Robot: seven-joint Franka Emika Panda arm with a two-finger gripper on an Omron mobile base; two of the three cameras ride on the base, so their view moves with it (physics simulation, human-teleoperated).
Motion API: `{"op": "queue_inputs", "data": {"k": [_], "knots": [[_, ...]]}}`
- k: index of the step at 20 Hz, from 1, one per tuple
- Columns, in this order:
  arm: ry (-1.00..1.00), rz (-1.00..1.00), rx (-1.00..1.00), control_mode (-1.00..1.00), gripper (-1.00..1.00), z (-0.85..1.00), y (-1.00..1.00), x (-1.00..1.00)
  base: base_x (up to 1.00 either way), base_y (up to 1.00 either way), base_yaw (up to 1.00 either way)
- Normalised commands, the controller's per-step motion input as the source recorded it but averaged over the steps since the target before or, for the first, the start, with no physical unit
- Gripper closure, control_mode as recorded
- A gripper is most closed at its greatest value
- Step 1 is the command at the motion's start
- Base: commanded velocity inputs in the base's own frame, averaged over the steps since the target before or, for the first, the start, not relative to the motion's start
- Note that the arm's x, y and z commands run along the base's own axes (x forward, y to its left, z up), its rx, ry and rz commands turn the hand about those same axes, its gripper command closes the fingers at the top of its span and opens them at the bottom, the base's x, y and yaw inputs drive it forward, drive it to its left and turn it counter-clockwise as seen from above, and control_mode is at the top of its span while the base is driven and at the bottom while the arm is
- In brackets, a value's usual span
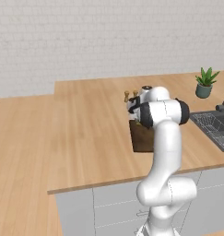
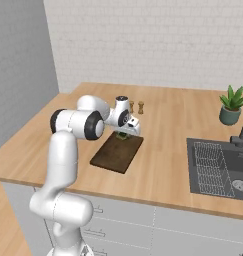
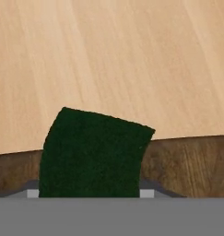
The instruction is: Pick up the sponge from the counter and clean the cutting board by briefly scrubbing or pressing down on the cutting board. Once finished, release the sponge.
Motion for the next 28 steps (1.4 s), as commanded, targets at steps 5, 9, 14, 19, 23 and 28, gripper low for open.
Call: {"op": "queue_inputs", "data": {"k": [5, 9, 14, 19, 23, 28], "knots": [[0.00, -0.04, 0.00, -1.00, 1.00, -0.20, -0.40, -0.35, 0.00, 0.00, 0.00], [0.00, 0.00, -0.03, -1.00, 1.00, -0.24, -0.31, -0.42, 0.00, 0.00, 0.00], [0.04, 0.00, -0.04, -1.00, 1.00, -0.46, -0.49, -0.20, 0.00, 0.00, 0.00], [0.02, 0.00, 0.00, -1.00, 1.00, -0.39, -0.72, -0.34, 0.00, 0.00, 0.00], [0.00, 0.00, 0.00, -1.00, 1.00, -0.38, -0.57, -0.36, 0.00, 0.00, 0.00], [0.00, 0.00, -0.01, -1.00, 1.00, -0.45, -0.49, -0.42, 0.00, 0.00, 0.00]]}}
